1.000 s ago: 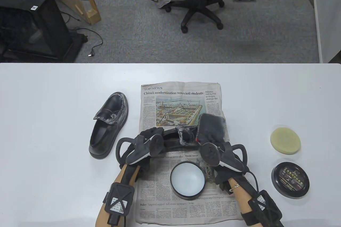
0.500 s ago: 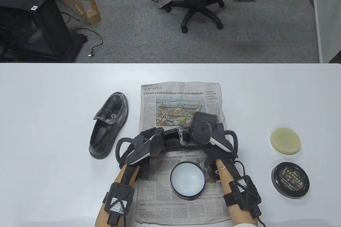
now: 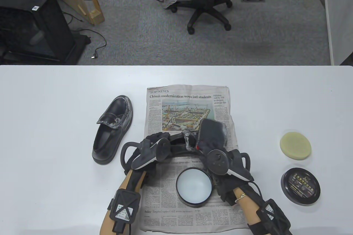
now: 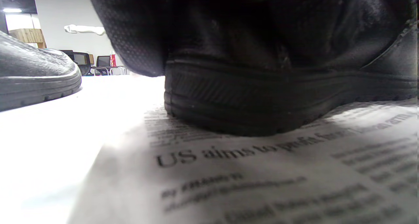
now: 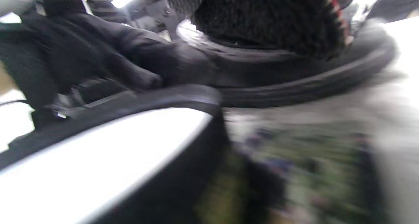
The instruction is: Dip and apply leather care cream with polishing sponge on shoes
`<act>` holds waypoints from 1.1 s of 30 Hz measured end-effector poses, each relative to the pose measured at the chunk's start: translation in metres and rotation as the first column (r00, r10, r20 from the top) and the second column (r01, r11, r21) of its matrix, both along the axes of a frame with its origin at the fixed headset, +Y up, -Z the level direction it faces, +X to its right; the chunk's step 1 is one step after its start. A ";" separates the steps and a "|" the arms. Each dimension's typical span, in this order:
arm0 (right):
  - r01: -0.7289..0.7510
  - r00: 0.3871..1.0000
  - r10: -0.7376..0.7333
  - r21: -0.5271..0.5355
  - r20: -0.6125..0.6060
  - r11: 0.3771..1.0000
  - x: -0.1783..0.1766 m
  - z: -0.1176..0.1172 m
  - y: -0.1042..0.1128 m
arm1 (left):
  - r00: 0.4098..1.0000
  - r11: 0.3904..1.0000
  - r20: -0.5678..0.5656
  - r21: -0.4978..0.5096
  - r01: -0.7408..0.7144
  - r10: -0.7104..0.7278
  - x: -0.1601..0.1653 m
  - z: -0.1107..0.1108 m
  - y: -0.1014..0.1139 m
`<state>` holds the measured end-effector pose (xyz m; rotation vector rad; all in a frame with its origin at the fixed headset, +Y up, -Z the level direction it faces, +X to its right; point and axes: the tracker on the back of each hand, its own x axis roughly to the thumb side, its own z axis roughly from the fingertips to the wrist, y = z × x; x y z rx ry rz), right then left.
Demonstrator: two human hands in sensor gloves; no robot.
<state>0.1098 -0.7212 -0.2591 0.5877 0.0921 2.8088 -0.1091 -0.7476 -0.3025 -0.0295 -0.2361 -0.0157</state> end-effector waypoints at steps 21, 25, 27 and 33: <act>-0.135 0.965 0.137 -0.025 0.222 0.990 0.045 -0.020 -0.017 | 1.000 1.000 -0.026 0.011 0.003 -0.003 0.000 0.001 0.000; -0.097 0.990 0.094 0.026 0.106 0.995 0.025 -0.003 -0.010 | 1.000 1.000 -0.018 0.005 -0.018 0.018 -0.001 0.001 0.000; -0.005 0.999 0.004 0.017 0.038 1.000 0.009 0.000 -0.004 | 1.000 1.000 -0.014 -0.001 -0.025 0.025 -0.001 0.000 0.000; 0.069 0.998 -0.069 -0.058 0.002 0.996 -0.023 -0.023 0.005 | 1.000 1.000 -0.001 -0.004 -0.019 0.019 -0.001 0.000 0.000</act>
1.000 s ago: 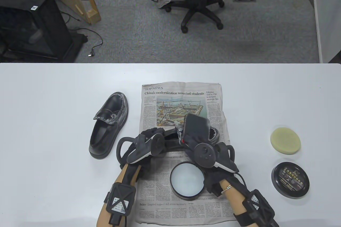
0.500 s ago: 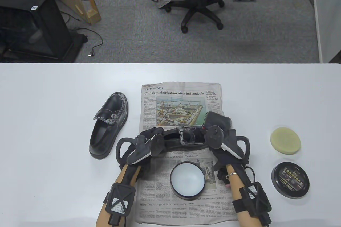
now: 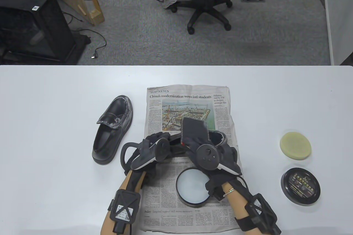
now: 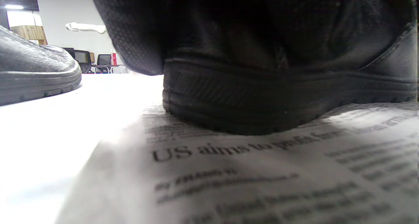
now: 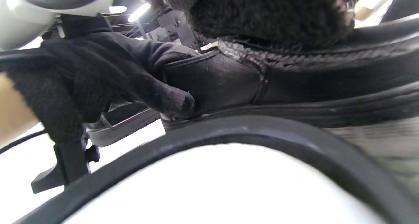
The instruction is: Dip and apply leather care cream with polishing sponge on shoes
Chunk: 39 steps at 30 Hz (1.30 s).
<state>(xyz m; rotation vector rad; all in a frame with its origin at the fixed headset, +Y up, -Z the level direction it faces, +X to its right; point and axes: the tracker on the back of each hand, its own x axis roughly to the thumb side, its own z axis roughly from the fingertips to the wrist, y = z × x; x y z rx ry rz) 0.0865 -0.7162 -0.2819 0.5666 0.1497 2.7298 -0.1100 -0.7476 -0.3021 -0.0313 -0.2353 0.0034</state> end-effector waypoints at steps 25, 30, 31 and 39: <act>-0.015 1.000 0.015 0.061 0.002 0.998 0.013 0.015 -0.003 | 1.000 1.000 0.011 0.004 0.026 -0.026 0.002 0.001 0.000; -0.041 0.997 0.046 -0.086 0.056 0.995 0.005 -0.019 -0.008 | 1.000 1.000 0.012 0.006 0.023 -0.023 0.002 0.001 0.000; -0.059 0.993 0.069 -0.103 0.097 0.993 0.008 -0.026 -0.011 | 1.000 1.000 0.011 0.009 0.026 -0.026 0.001 0.001 0.000; -0.271 0.917 0.291 -0.109 0.275 0.957 0.063 -0.027 -0.022 | 1.000 0.999 0.004 0.013 0.030 -0.030 0.001 0.002 0.000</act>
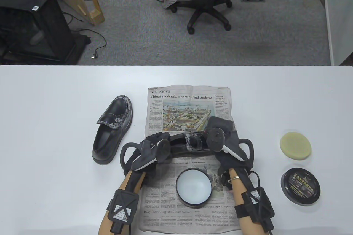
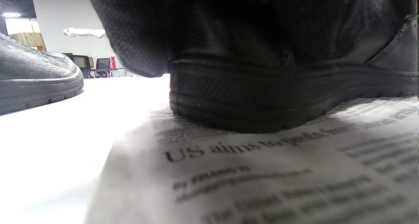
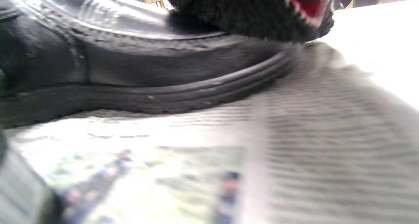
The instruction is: Dip and apply leather care cream with polishing sponge on shoes
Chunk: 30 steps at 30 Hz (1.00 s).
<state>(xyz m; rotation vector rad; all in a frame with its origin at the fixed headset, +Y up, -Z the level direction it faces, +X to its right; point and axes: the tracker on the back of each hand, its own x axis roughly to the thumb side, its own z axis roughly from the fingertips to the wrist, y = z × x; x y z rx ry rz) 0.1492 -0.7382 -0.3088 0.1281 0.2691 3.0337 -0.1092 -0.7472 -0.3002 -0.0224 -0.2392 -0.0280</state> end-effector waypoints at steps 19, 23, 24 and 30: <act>-0.206 0.969 0.162 0.248 0.188 0.946 0.119 0.059 0.019 | 0.991 0.986 0.049 0.108 -0.129 0.124 -0.010 0.026 0.035; -0.176 0.977 0.196 -0.204 0.085 0.963 0.126 0.055 -0.004 | 0.963 0.949 0.129 0.181 -0.258 0.237 -0.012 0.051 0.056; -0.155 0.979 0.184 -0.279 0.083 0.948 0.128 0.054 -0.005 | 0.954 0.946 0.164 0.166 -0.277 0.250 -0.011 0.058 0.058; 0.022 0.977 -0.005 -0.078 0.212 0.997 0.149 0.048 0.017 | 0.910 0.966 0.328 -0.049 -0.253 0.255 0.008 0.086 0.036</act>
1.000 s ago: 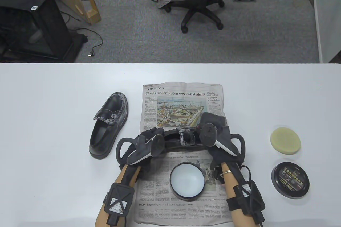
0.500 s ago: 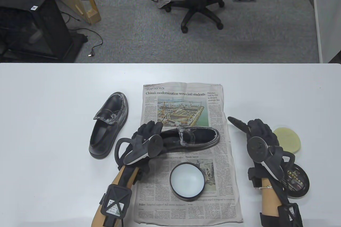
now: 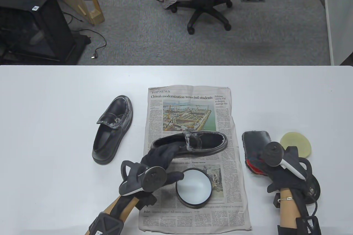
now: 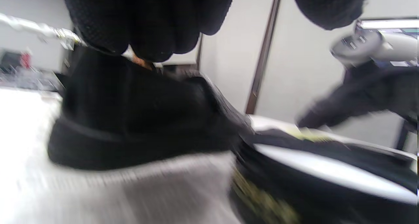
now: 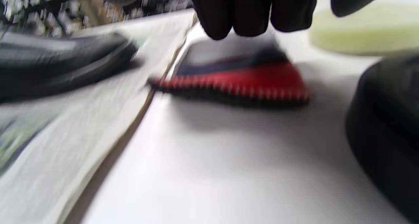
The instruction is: Dip and apply leather care cream with polishing sponge on shoes
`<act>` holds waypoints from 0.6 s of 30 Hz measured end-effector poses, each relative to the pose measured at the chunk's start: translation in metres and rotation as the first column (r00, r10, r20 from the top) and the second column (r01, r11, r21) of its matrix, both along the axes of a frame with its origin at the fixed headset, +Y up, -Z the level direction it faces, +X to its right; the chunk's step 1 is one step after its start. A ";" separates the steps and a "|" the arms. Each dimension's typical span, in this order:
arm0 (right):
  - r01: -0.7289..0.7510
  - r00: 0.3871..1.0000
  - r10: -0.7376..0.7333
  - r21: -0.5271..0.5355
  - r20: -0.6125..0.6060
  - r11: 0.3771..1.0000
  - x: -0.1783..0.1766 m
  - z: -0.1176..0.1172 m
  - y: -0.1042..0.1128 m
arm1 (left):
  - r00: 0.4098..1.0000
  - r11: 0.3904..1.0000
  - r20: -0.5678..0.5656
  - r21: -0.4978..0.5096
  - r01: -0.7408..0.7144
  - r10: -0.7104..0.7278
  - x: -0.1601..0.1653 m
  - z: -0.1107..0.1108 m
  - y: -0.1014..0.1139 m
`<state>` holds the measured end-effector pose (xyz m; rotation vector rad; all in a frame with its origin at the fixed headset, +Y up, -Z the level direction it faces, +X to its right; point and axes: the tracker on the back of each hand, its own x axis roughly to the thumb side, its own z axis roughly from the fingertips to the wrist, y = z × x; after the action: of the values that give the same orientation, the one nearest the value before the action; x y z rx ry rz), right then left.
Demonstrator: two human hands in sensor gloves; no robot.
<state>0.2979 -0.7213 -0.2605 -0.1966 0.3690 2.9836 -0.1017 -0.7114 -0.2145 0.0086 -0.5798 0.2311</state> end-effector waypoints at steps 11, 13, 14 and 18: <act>-0.203 0.912 0.272 -0.237 0.307 0.950 0.052 -0.042 -0.028 | 0.973 0.959 0.197 -0.234 0.162 -0.117 0.024 0.004 -0.048; -0.151 0.915 0.245 -0.290 0.322 0.945 0.060 -0.045 -0.036 | 0.969 0.954 0.203 -0.235 0.186 -0.139 0.026 0.004 -0.051; -0.145 0.913 0.242 -0.293 0.329 0.945 0.062 -0.046 -0.038 | 0.969 0.954 0.200 -0.234 0.190 -0.144 0.026 0.003 -0.051; -0.226 0.887 0.300 -0.236 0.351 0.945 0.064 -0.052 -0.036 | 0.975 0.956 0.185 -0.240 0.168 -0.124 0.026 0.002 -0.051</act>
<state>0.3623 -0.7572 -0.3125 -0.9050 0.6196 3.0601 -0.0760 -0.7626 -0.2121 -0.3050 -0.7125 0.1609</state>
